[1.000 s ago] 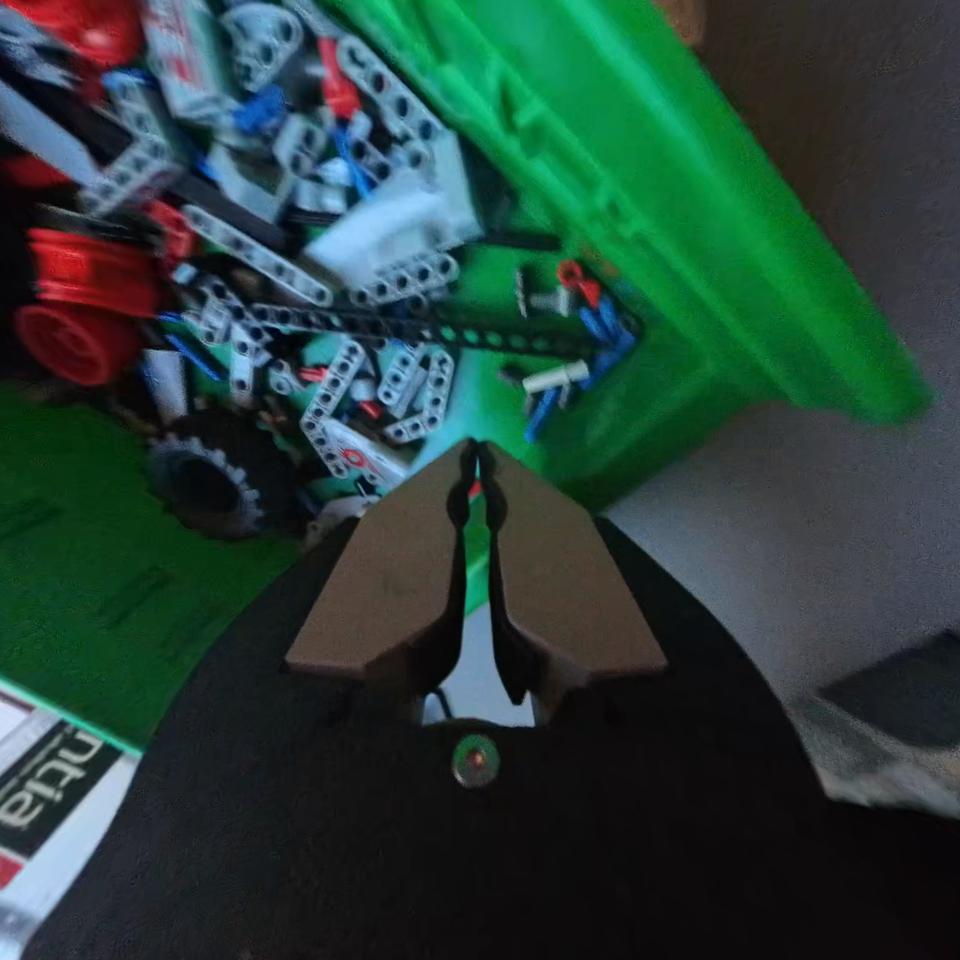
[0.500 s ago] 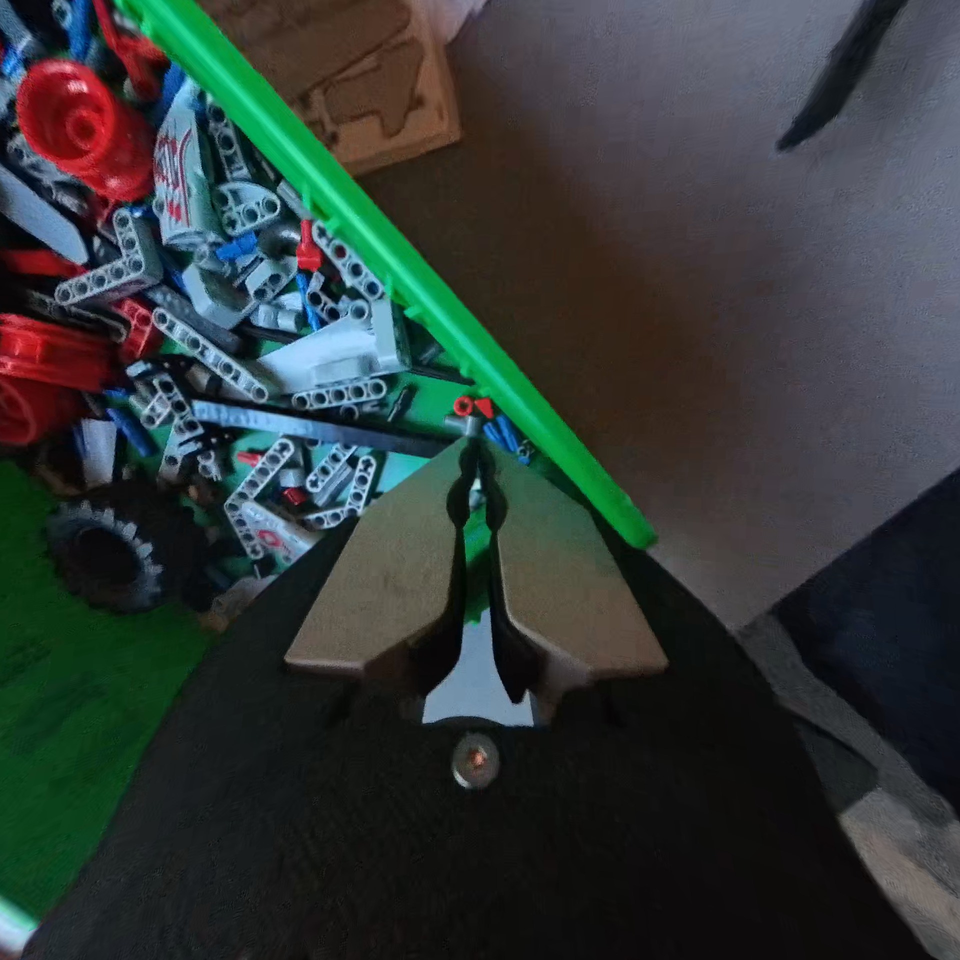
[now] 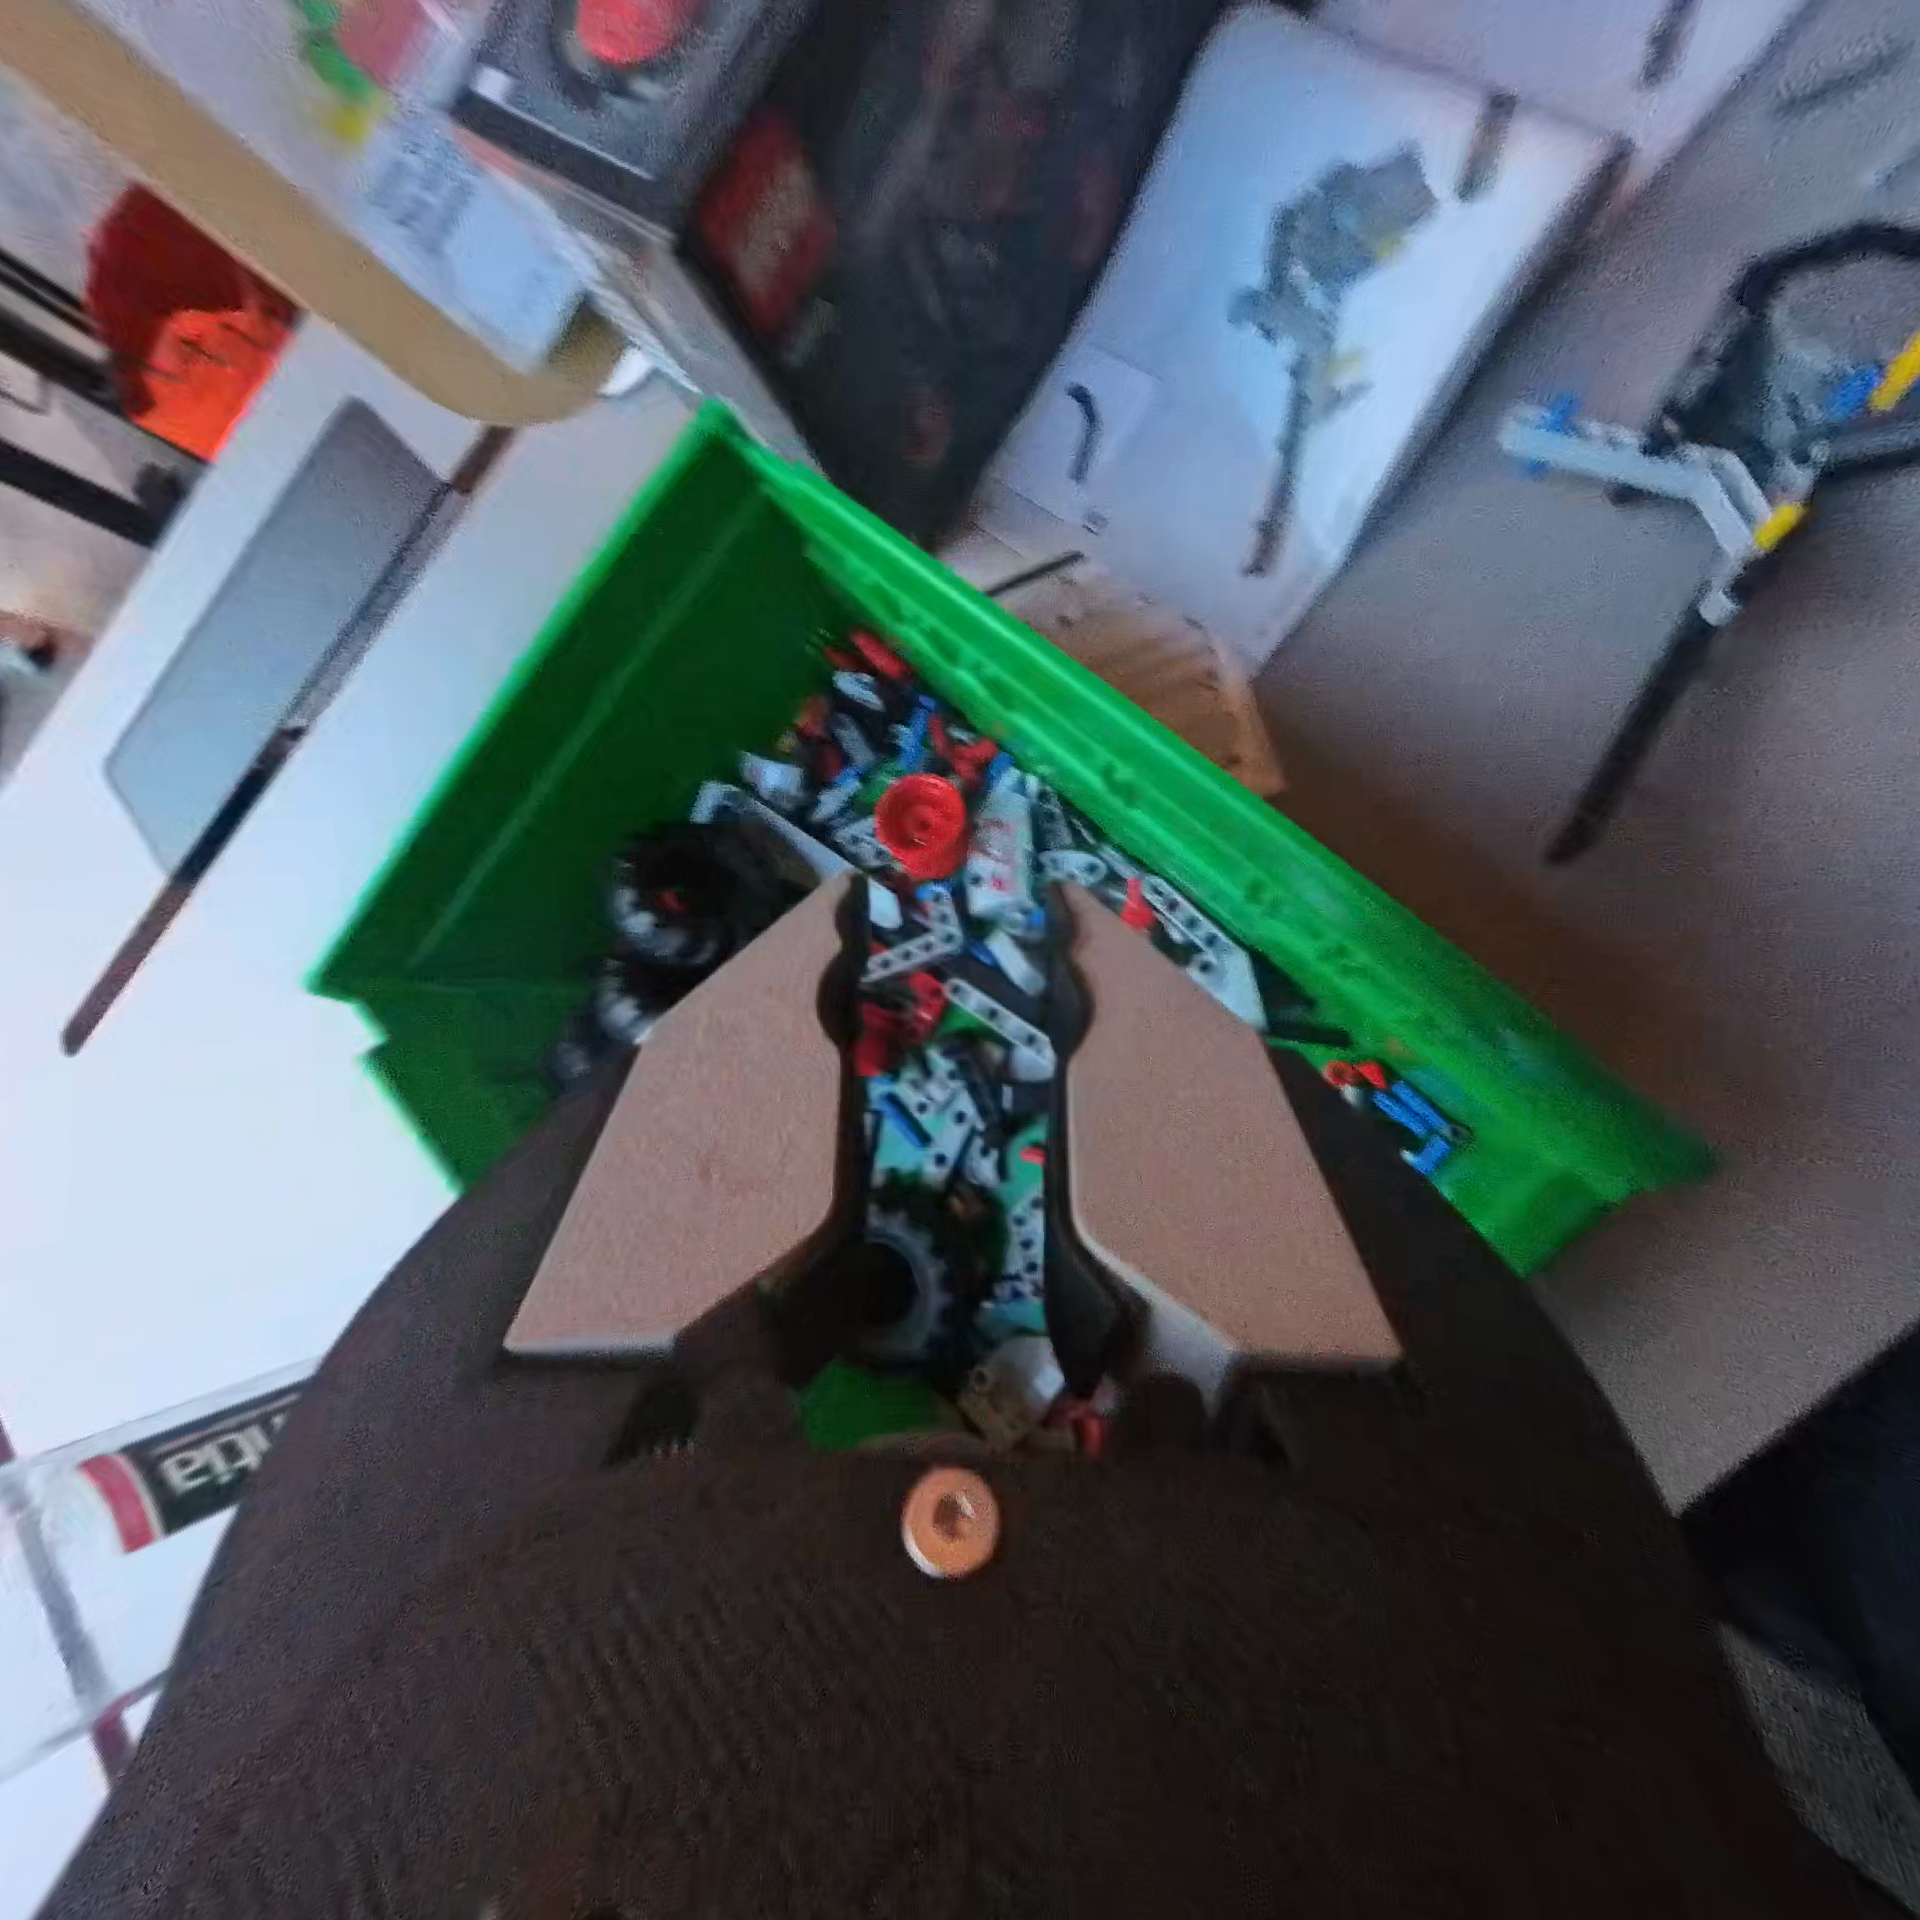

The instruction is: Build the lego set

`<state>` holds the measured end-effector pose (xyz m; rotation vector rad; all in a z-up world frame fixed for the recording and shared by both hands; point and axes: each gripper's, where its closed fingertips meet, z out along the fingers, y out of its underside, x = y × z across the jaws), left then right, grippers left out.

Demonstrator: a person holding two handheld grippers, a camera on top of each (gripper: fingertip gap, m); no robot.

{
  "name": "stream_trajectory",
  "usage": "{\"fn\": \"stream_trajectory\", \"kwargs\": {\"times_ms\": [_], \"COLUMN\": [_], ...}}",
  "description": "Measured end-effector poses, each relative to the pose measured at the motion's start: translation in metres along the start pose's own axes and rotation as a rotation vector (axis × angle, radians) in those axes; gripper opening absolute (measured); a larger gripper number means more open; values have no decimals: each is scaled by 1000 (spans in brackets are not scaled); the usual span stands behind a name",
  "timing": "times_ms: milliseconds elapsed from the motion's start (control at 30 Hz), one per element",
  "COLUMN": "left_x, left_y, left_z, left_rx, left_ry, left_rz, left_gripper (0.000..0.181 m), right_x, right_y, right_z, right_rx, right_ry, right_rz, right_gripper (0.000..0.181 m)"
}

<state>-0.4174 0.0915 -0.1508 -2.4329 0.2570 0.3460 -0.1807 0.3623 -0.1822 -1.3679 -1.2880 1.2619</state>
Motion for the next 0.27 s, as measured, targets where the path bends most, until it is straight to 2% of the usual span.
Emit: {"fn": "stream_trajectory", "kwargs": {"times_ms": [33, 133, 200, 267], "left_x": [-14, -27, -21, -24], "left_y": [-6, -16, 0, 24], "left_z": [-2, 6, 22, 43], "left_rx": [20, 31, -78, -214], "left_ry": [-15, 75, 170, 165], "left_rz": [-22, -16, 34, 113], "left_gripper": [30, 31, 34, 35], "right_x": [2, -2, -5, 0], "right_y": [0, -9, -19, -22], "right_z": [-1, -8, -15, -20], "right_rx": [1, 54, 114, 140], "right_ry": [8, -13, -17, 21], "right_rz": [-2, -45, -86, -97], "right_gripper": [0, 14, 27, 33]}}
